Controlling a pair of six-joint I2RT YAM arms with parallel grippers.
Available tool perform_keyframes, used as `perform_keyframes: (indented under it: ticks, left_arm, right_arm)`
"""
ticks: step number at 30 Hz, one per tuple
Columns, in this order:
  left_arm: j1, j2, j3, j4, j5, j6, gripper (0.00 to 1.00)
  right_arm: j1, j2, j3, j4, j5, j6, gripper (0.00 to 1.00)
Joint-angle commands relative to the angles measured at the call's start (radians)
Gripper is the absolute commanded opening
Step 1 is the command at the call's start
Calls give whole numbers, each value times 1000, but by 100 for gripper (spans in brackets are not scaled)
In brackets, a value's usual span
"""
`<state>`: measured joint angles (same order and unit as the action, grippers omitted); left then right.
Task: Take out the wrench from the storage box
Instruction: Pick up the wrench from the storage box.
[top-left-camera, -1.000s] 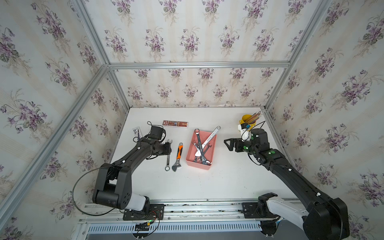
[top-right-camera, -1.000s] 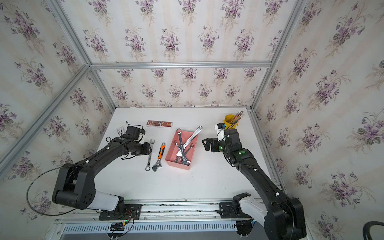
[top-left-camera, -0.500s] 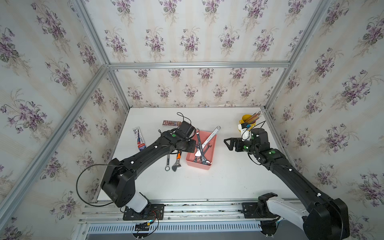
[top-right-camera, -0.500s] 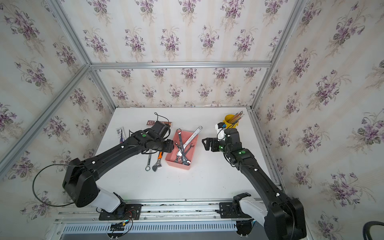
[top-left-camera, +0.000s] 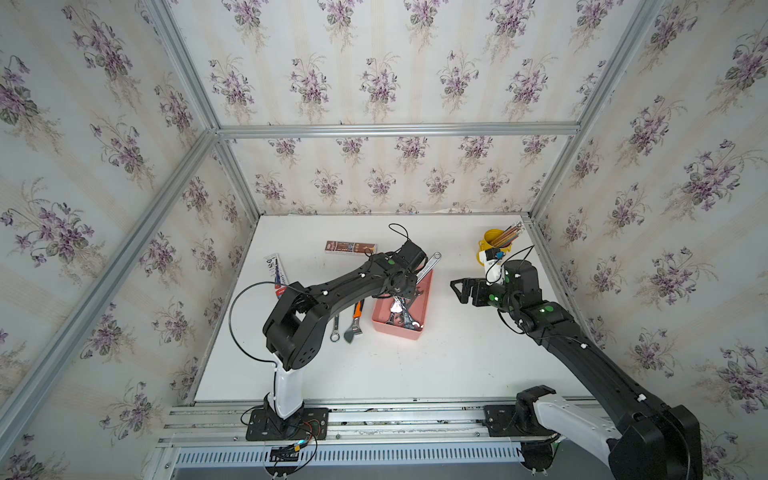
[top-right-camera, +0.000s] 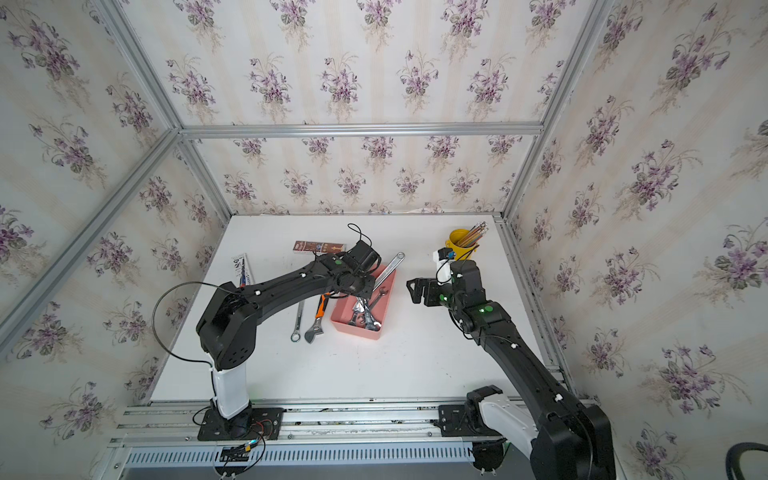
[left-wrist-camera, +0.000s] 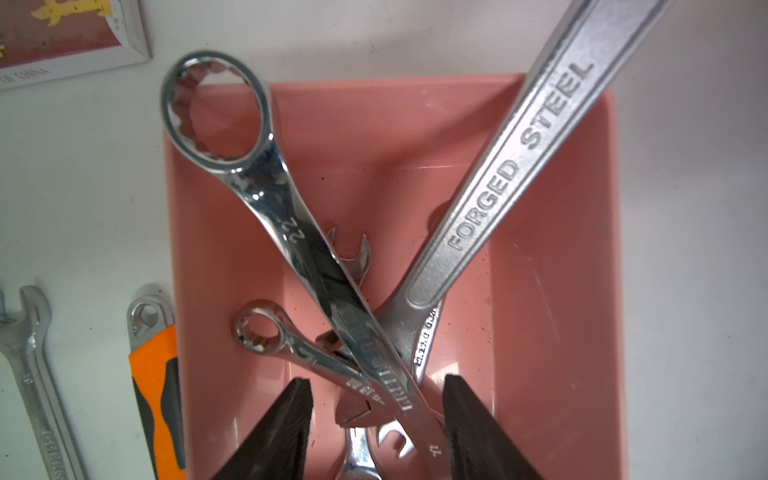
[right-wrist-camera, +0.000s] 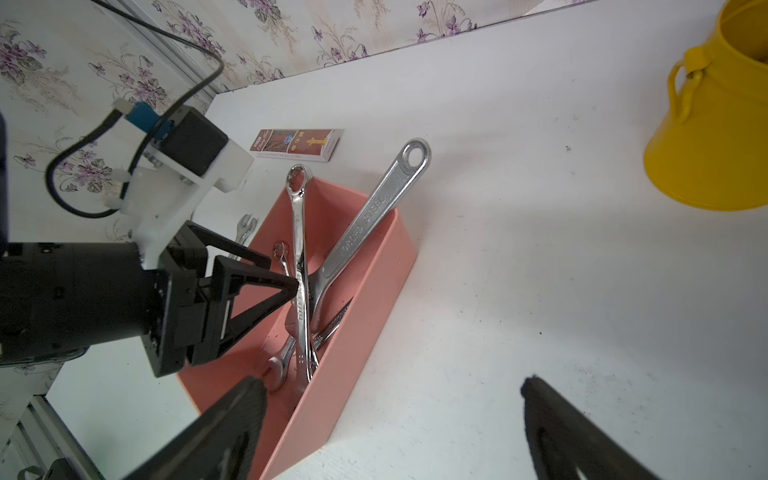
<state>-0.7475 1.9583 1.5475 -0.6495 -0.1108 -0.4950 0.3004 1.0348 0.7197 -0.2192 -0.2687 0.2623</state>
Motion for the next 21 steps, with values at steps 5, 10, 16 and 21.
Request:
perform_keyframes:
  ticks: [5, 10, 16, 21]
  left_arm:
    - [6, 65, 49, 16, -57, 32, 48]
    - [7, 91, 61, 18, -60, 30, 43]
    - [22, 100, 29, 49, -33, 12, 39]
    - [25, 111, 9, 71, 4, -11, 35]
  right_arm:
    - [-1, -7, -6, -7, 20, -8, 100]
    - [-3, -4, -3, -11, 20, -17, 100]
    - [-7, -4, -2, -17, 18, -23, 100]
    - [-11, 1, 0, -17, 15, -23, 100]
